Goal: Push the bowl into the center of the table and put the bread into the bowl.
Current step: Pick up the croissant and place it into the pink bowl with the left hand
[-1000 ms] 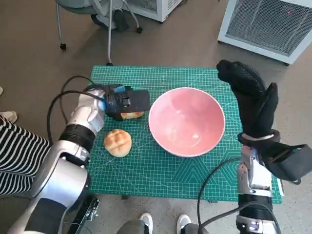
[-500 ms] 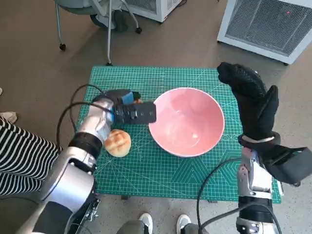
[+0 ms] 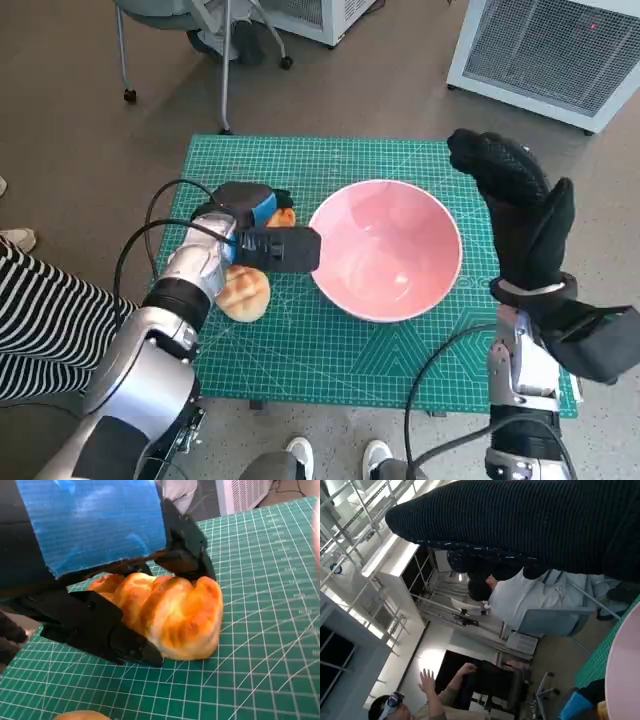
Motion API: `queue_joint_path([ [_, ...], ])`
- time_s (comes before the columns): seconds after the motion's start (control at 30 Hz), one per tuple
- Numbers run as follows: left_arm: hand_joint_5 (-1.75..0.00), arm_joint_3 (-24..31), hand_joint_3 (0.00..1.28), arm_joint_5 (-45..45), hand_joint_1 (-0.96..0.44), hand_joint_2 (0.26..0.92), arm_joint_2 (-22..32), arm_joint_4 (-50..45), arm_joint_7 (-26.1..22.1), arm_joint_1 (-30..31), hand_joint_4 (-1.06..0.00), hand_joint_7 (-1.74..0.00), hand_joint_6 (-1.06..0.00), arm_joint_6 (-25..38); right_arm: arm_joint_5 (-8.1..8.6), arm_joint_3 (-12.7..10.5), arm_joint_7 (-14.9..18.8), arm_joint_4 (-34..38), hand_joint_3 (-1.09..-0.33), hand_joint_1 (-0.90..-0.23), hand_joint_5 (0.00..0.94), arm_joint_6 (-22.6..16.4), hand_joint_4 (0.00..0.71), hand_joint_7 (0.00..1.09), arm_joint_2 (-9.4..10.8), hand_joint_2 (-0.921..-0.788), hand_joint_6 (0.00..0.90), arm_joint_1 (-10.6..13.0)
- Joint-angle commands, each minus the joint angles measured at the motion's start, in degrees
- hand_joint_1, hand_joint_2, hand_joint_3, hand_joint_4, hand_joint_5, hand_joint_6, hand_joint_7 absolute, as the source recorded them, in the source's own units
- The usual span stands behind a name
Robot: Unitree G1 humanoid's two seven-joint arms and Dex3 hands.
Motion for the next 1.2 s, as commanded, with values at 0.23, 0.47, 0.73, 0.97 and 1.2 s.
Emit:
queue_joint_path([
  [0.23,-1.16,-0.6,0.05,0.6,0.00,0.917,0.4,1.3,-0.1,2.4,-0.70,-1.13,-0.66,-0.5,0.24,-0.1,-0.2,0.3,-0.695,-0.720,0.001,1.0,0.198,0.38,-0.1,-0.921,0.139,1.3],
  [0.47,-1.16,0.0,0.05,0.0,0.00,0.918,0.8,1.1,-0.3,1.7,-0.71,-1.12,-0.65,-0.4,0.16,0.1,-0.3,0.1,-0.696,-0.720,0.001,1.1,0.198,0.38,0.0,-0.921,0.138,1.4],
  [0.73,-1.19,2.6,0.03,-2.2,0.00,0.919,2.0,-0.2,-0.4,-0.7,-0.73,-1.05,-0.66,-1.0,0.41,0.0,0.0,0.3,-0.696,-0.720,0.000,1.1,0.198,0.38,-0.1,-0.921,0.135,1.5],
  [0.97,-1.18,7.3,0.03,-6.2,0.00,0.919,3.7,-3.5,1.1,-2.2,-0.76,-1.04,-0.65,-3.5,0.61,0.0,0.0,0.1,-0.696,-0.720,0.000,1.5,0.197,0.38,-0.1,-0.921,0.133,1.6],
  [1.2,-1.15,12.8,0.02,-10.9,0.00,0.917,5.9,-11.1,1.5,-1.9,-0.77,-1.04,-0.67,-6.9,0.33,0.3,-0.3,0.1,-0.697,-0.719,0.000,1.5,0.197,0.38,0.0,-0.921,0.132,1.6],
])
